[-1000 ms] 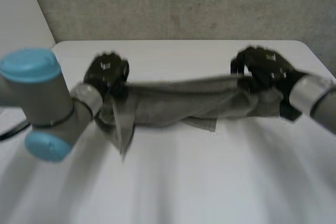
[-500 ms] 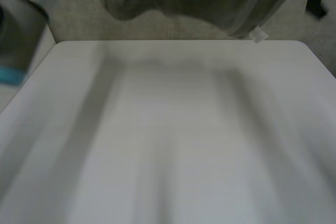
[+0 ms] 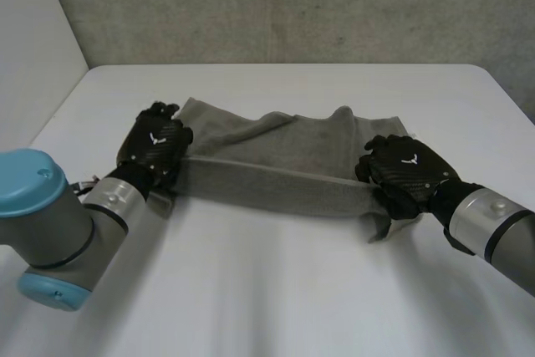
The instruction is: Fold the towel.
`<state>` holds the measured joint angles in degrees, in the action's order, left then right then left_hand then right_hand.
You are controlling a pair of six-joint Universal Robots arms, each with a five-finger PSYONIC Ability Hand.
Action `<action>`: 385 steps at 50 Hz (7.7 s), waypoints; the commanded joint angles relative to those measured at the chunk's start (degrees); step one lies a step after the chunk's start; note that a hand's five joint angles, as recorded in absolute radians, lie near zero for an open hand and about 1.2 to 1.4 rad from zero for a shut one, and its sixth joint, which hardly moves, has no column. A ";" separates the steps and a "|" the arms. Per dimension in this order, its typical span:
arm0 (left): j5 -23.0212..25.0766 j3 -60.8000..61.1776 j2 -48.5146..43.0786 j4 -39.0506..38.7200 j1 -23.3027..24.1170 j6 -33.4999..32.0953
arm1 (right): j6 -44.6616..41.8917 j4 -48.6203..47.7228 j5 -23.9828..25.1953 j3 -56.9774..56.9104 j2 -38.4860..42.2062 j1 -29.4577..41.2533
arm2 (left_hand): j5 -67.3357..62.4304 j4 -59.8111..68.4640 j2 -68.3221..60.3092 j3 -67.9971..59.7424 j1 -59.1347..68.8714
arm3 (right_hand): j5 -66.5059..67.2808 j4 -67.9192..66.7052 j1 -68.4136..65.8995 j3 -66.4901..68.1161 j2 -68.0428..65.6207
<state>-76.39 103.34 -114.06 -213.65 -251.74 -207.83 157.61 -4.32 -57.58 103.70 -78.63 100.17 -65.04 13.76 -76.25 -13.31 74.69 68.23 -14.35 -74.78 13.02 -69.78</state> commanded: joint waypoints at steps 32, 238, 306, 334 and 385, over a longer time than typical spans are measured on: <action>-14.05 -3.15 -7.41 -4.14 -0.07 -5.48 | 7.80 0.64 -6.49 -0.34 0.06 -6.21 | 24.96 -3.76 26.17 3.31 -24.61 | 1.77 4.35 -5.22 -3.02 -10.22; -5.26 -28.37 3.40 10.97 -8.15 20.71 | 9.39 -5.17 -10.29 -30.96 7.44 2.93 | -4.96 -3.76 -3.75 3.31 5.31 | 1.77 4.35 -5.22 -3.02 -10.22; 7.75 -25.12 -14.88 15.63 -14.13 6.39 | -15.85 7.14 -3.24 -33.47 25.37 -7.09 | -4.96 -3.76 -3.75 3.31 5.31 | 1.77 4.35 -5.22 -3.02 -10.22; 0.12 -34.70 -25.16 16.25 -13.43 2.00 | -15.50 3.09 -6.23 -43.14 38.38 -4.37 | 29.20 -3.76 30.41 3.31 -28.85 | -34.84 4.35 31.39 -3.02 26.39; -2.53 -3.59 3.49 12.47 -14.57 9.11 | -10.66 1.51 -7.10 -7.02 17.55 -9.64 | 50.36 -3.76 51.57 3.31 -50.01 | -63.61 4.35 60.15 -3.02 55.16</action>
<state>-79.00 100.00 -110.35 -201.24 -264.78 -198.56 149.55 -2.34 -64.86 97.37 -63.71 90.95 -14.21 13.76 -23.52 -13.31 25.26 3.78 -14.35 -13.97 13.02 -14.37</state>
